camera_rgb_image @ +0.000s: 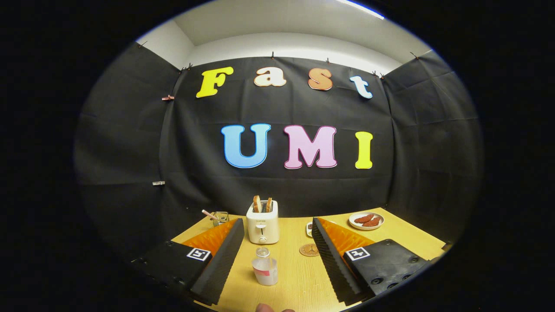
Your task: Take the bottle from table, then pour the juice into the cup, finally place the bottle on the coaster
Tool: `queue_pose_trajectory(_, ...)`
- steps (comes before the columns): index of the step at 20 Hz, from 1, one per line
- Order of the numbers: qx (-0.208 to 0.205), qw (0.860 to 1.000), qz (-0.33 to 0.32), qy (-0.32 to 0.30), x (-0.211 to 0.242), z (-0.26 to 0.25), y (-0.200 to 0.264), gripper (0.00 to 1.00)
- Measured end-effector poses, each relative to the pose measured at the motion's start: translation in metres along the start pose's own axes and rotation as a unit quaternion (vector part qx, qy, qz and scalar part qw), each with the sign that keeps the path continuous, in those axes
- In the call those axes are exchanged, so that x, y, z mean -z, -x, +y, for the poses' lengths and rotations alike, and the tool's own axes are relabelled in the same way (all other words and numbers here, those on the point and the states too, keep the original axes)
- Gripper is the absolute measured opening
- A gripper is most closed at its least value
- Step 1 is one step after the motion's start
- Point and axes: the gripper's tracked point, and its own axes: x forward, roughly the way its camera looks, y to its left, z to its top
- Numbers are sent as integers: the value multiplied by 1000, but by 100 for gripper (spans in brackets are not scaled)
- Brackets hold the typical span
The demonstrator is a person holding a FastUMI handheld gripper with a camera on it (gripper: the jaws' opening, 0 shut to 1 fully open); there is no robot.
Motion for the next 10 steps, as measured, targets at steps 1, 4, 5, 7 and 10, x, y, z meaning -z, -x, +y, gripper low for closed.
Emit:
queue_pose_trajectory(1,-1,1000,4,3,3,0,-1,96)
queue_pose_trajectory(4,7,1000,11,11,14,-2,-4,96)
queue_pose_trajectory(5,9,1000,13,13,19,-1,-6,96)
queue_pose_trajectory(7,15,999,20,25,35,-1,-9,96)
queue_pose_trajectory(10,5,998,36,44,67,14,-16,96)
